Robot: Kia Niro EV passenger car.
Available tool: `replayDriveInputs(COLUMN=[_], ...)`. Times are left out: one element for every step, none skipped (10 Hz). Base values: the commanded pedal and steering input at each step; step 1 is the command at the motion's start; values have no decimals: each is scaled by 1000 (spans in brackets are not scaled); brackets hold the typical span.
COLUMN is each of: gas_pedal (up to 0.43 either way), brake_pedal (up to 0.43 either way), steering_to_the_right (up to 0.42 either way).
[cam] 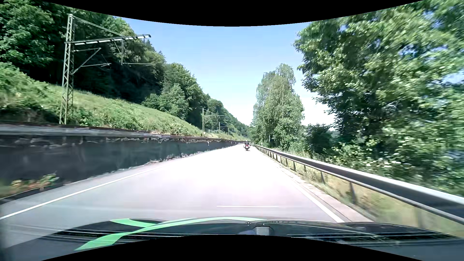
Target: Follow the waypoints while adhering to traffic rules and regulations
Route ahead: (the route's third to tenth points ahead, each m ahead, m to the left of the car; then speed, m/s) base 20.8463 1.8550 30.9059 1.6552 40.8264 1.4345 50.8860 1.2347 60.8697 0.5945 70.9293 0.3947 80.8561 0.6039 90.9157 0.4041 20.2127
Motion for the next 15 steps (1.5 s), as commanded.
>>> replayDriveInputs(gas_pedal=[209,209,209,209,209,209,197,197,197,197,209,209,209,209,220], brake_pedal=[0,0,0,0,0,0,0,0,0,0,0,0,0,0,0], steering_to_the_right=[1,1,2,2,2,2,2,1,2,1,0,0,0,-1,-1])
